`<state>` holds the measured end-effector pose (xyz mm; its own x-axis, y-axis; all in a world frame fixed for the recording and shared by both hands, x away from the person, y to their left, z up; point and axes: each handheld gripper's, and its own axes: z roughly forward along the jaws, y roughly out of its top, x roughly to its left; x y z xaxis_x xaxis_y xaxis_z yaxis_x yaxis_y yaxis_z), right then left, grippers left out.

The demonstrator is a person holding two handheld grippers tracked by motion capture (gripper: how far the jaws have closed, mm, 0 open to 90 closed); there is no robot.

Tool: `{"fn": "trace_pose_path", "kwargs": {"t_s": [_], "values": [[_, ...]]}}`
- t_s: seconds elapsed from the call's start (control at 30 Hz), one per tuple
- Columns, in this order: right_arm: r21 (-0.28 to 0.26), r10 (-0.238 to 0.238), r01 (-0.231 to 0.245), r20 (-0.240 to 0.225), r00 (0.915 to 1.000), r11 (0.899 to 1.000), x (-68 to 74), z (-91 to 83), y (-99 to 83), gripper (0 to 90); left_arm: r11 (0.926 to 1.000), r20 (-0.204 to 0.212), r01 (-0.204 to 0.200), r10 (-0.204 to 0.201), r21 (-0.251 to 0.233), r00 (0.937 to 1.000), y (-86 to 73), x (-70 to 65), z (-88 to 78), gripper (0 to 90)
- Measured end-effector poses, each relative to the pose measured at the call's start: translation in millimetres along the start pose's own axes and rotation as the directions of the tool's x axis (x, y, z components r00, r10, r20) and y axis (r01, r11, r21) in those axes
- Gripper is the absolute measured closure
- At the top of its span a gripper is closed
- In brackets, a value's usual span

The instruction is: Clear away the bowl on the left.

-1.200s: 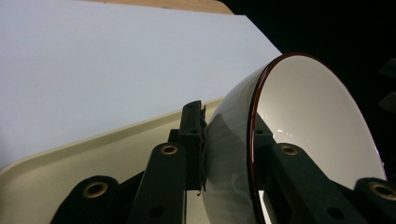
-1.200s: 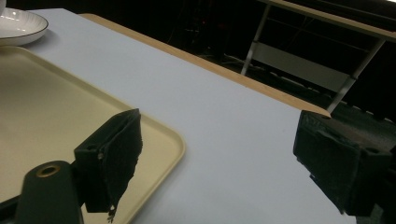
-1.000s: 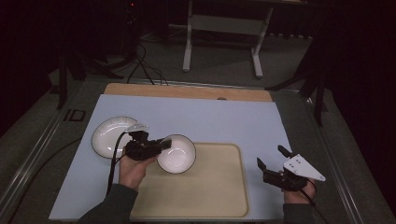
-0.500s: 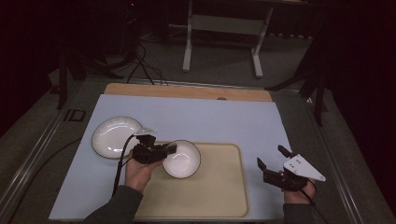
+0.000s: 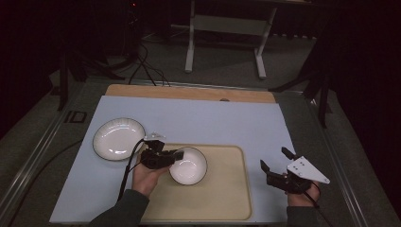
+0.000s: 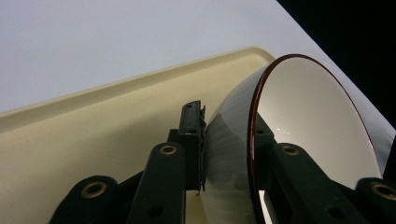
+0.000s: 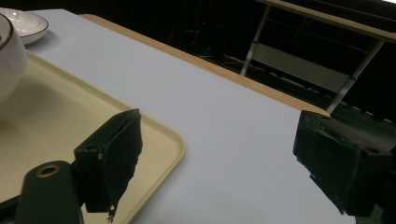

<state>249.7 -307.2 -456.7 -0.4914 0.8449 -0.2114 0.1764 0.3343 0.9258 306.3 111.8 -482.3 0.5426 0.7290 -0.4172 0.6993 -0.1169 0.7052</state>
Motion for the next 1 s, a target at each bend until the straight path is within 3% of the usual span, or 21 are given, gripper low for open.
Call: {"fn": "trace_pose_path", "kwargs": {"t_s": [0.6,1.0], "values": [[-0.001,0.002,-0.002,0.001,1.0,1.0,-0.1,-0.3,0.0,15.2,0.9988,-0.013,0.001,0.0,0.049,0.9999,-7.5,1.1,18.6,75.4],[-0.001,0.003,-0.003,-0.001,1.0,1.0,-0.2,-0.2,0.0,15.2,0.9972,-0.018,0.033,-0.032,0.066,0.9993,-12.6,4.8,30.3,75.4]]}}
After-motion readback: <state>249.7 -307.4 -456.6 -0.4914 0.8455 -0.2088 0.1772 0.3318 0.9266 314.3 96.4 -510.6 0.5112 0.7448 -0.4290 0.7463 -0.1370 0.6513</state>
